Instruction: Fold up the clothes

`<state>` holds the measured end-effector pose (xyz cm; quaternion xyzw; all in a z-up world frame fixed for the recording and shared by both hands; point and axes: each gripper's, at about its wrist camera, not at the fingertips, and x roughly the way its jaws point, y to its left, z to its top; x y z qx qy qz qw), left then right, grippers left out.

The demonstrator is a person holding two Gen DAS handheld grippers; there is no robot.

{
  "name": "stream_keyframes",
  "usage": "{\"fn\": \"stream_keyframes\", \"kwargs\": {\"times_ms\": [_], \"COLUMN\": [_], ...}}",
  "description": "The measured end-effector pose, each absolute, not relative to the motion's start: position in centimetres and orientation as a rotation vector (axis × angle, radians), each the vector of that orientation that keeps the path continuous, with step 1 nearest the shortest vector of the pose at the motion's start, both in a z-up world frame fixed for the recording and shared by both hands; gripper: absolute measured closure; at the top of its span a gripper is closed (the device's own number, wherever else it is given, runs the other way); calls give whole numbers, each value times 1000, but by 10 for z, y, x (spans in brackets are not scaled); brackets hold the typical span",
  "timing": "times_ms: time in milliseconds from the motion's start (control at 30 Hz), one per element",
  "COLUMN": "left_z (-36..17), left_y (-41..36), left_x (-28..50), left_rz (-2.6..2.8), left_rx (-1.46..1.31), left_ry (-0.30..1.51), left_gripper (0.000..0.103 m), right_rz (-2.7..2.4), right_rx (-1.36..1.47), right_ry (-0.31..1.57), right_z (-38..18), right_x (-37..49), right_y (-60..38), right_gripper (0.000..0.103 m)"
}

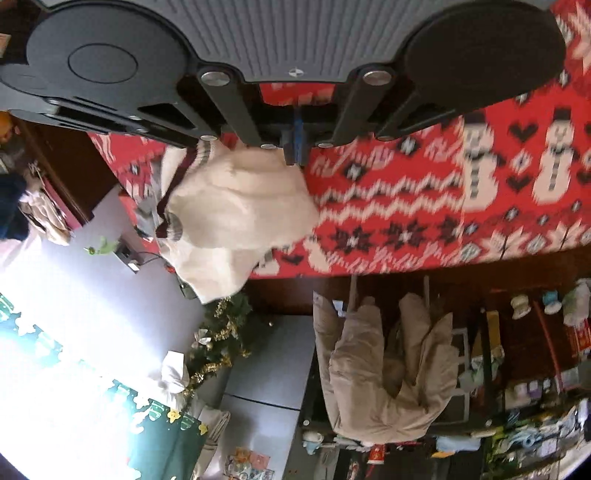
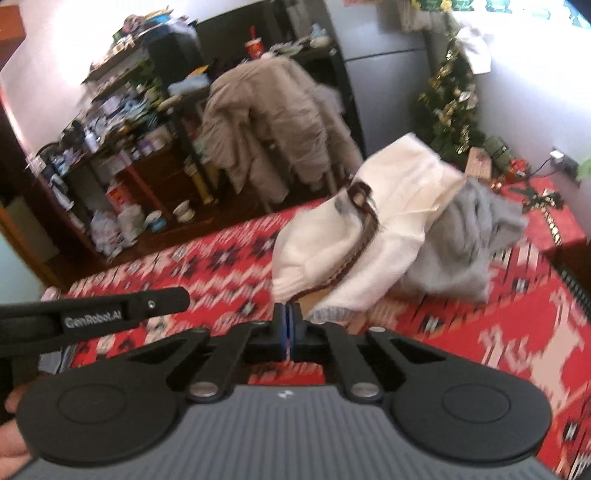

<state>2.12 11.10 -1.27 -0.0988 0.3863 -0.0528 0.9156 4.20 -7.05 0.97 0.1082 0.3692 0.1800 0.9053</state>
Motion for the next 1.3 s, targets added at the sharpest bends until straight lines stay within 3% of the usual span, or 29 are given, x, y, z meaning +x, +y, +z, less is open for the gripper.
{"fn": "stream_keyframes", "kwargs": {"times_ms": [367,533,667,700,767,1033,1167,1300], "left_z": [-45,-58,-63,-64,-68,-82,-87,-91], "left_y": [126,126,120,117,113,103,93,81], "left_x": [-62,-78,-82,-82,-81,-60,-49,-36], "left_rz": [-121,-91,-80,-75,-79,-79,-105,-134], "left_rx": [-284,-273,-219,-199,-182,-170,-112,-18], "left_ry": [863,871,858,851,848,895,865,827], "left_gripper": [101,96,62,52,43,40,29,25], "right_rz": [447,399,374,365,346,262,220,191], "right_rx": [142,91,87,83,76,26,3,5], "right_ry": [827,827,819,811,795,748,721,746], "right_z": [-3,-10,-14,-14,-16,-28,-29,-35], "right_x": [-62,-75,-75,-72,-68,-44,-38,-26], "right_y": [-43,-49,-64,-67,-75,-93,-103,-111], "right_gripper": [103,101,93,88,71,17,1,1]}}
